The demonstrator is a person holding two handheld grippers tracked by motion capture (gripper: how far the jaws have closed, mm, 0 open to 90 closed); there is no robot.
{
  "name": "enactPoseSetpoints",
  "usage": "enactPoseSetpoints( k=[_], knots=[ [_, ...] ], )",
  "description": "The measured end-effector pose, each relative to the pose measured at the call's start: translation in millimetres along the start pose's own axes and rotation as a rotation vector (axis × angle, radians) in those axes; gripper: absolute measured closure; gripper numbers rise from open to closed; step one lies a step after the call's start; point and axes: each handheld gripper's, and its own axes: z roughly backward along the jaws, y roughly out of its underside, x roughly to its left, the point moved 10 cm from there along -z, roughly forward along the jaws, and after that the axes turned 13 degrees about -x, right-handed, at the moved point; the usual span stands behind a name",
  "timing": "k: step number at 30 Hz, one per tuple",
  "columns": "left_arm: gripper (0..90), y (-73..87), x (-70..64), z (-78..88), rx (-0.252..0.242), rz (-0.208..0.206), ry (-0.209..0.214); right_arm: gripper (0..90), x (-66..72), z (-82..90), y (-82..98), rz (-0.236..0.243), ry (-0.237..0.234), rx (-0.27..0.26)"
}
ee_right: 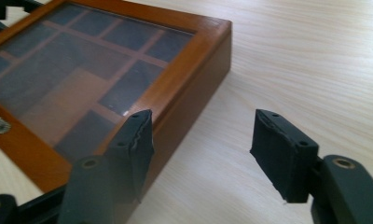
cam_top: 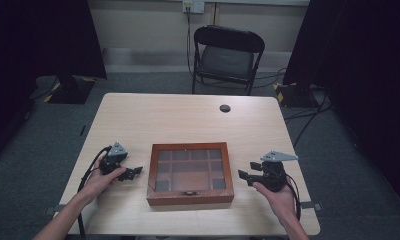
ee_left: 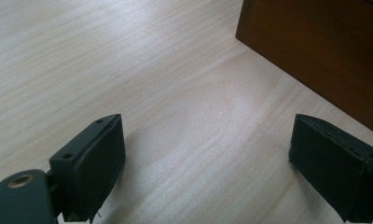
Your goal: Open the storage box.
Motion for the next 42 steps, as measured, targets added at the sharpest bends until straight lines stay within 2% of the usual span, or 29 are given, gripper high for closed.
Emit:
enactPoseSetpoints(
  k=[1, 7, 8, 10, 12, 13, 19, 21, 22, 26, 28, 29, 32, 42],
  knots=[
    [10.1, 0.0, 0.0, 0.0, -0.001, 0.0, 0.0, 40.4, 7.8, -0.4, -3.5, -0.002, -0.033, -0.008],
    [10.1, 0.0, 0.0, 0.0, 0.0, -0.001, 0.0, 44.9, 27.5, -0.8, -7.6, 0.011, -0.103, -0.018],
    [10.1, -0.1, -0.1, 0.0, -0.001, 0.001, 0.0, 48.0, 37.7, -1.5, -10.0, 0.011, -0.141, -0.026],
    [10.1, 0.0, 0.0, 0.0, 0.0, 0.0, 0.0, 48.7, 41.3, -1.7, -10.9, 0.012, -0.155, -0.025],
    [10.1, 0.0, 0.0, 0.0, 0.0, 0.0, 0.0, 51.8, 52.2, -3.5, -13.4, 0.015, -0.194, -0.03],
    [10.1, 0.0, 0.0, 0.0, 0.0, 0.0, 0.0, 55.9, 61.2, -6.2, -14.3, 0.02, -0.226, -0.027],
    [10.1, 0.0, 0.0, 0.0, 0.0, 0.0, 0.0, 65.7, 95.8, -22.4, -19.6, 0.047, -0.343, 0.004],
    [10.1, 0.0, -0.1, -0.1, -0.001, 0.001, 0.0, 67.1, 100.5, -25.0, -21.4, 0.049, -0.354, 0.004],
    [10.1, -0.1, 0.1, -0.1, -0.001, -0.001, 0.0, 69.1, 116.2, -34.0, -24.4, 0.08, -0.388, 0.022],
    [10.1, 0.0, 0.0, 0.0, 0.0, 0.0, 0.0, 72.6, 136.9, -43.4, -27.0, 0.106, -0.442, 0.045],
    [10.1, 0.0, 0.1, 0.0, 0.0, 0.0, 0.0, 73.2, 146.9, -48.0, -23.7, 0.101, -0.473, 0.05],
    [10.1, 0.0, 0.0, 0.0, 0.0, 0.0, 0.0, 73.2, 151.2, -51.0, -18.9, 0.112, -0.486, 0.06],
    [10.1, -0.1, 0.1, -0.1, -0.001, -0.001, 0.0, 73.5, 155.1, -55.0, -12.1, 0.11, -0.502, 0.08],
    [9.2, 0.0, 0.0, -0.6, 0.004, -0.001, 0.005, 80.2, 159.5, -58.9, 4.4, 0.156, -0.536, 0.137]
  ],
)
